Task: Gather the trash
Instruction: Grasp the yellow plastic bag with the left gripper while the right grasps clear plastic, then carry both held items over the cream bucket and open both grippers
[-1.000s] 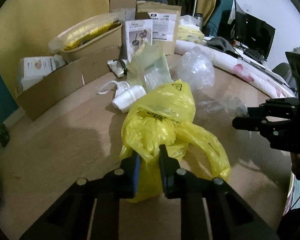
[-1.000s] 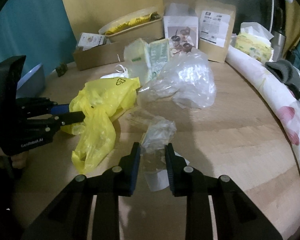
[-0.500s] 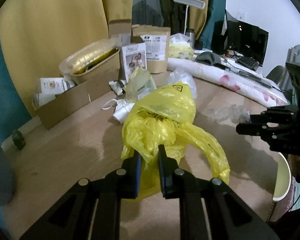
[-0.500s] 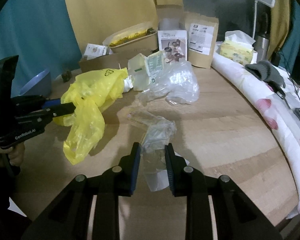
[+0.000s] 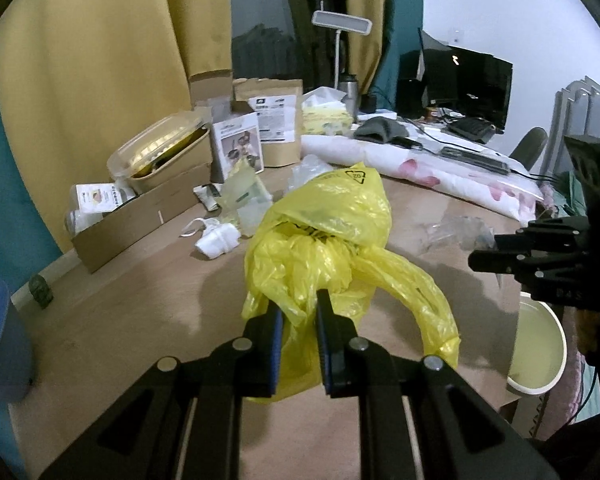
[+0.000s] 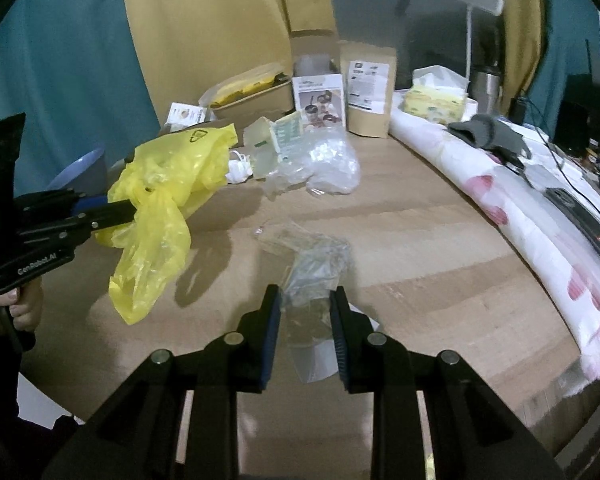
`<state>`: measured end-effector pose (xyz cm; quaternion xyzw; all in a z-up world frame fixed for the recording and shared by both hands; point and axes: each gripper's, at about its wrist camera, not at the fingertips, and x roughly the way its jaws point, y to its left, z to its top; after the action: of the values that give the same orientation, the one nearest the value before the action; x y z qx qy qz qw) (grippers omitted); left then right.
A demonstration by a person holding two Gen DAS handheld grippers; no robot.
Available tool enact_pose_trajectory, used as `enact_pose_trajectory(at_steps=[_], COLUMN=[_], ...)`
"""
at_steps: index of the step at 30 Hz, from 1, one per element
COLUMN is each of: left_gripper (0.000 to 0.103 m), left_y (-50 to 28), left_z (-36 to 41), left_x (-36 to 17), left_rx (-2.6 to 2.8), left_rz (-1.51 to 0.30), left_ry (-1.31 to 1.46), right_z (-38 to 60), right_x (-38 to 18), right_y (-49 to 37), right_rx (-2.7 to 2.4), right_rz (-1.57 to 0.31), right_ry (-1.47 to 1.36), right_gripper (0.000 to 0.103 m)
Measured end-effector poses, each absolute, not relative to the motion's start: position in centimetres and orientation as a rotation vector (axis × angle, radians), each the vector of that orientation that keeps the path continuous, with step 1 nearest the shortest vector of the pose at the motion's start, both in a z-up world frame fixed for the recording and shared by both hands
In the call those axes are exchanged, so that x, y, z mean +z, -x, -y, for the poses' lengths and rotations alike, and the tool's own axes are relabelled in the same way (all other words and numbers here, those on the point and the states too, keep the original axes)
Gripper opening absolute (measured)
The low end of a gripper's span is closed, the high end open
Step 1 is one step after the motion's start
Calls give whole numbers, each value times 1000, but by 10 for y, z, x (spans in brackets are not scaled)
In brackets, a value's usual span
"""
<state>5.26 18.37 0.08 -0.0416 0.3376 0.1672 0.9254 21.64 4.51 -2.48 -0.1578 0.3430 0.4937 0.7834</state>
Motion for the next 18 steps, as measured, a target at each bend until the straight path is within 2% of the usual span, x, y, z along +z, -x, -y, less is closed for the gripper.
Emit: enact_pose_trajectory(at_steps=[18], left_gripper=[14], left_y=[-64], left_z=[-105], left_x=[9], left_rx=[242], left_rz=[-678], left_ry=[10], right_z=[64], right_x=[-33], right_y=[-224], right_rx=[943], right_rz=[-737], right_ry=[238], right_gripper=[23])
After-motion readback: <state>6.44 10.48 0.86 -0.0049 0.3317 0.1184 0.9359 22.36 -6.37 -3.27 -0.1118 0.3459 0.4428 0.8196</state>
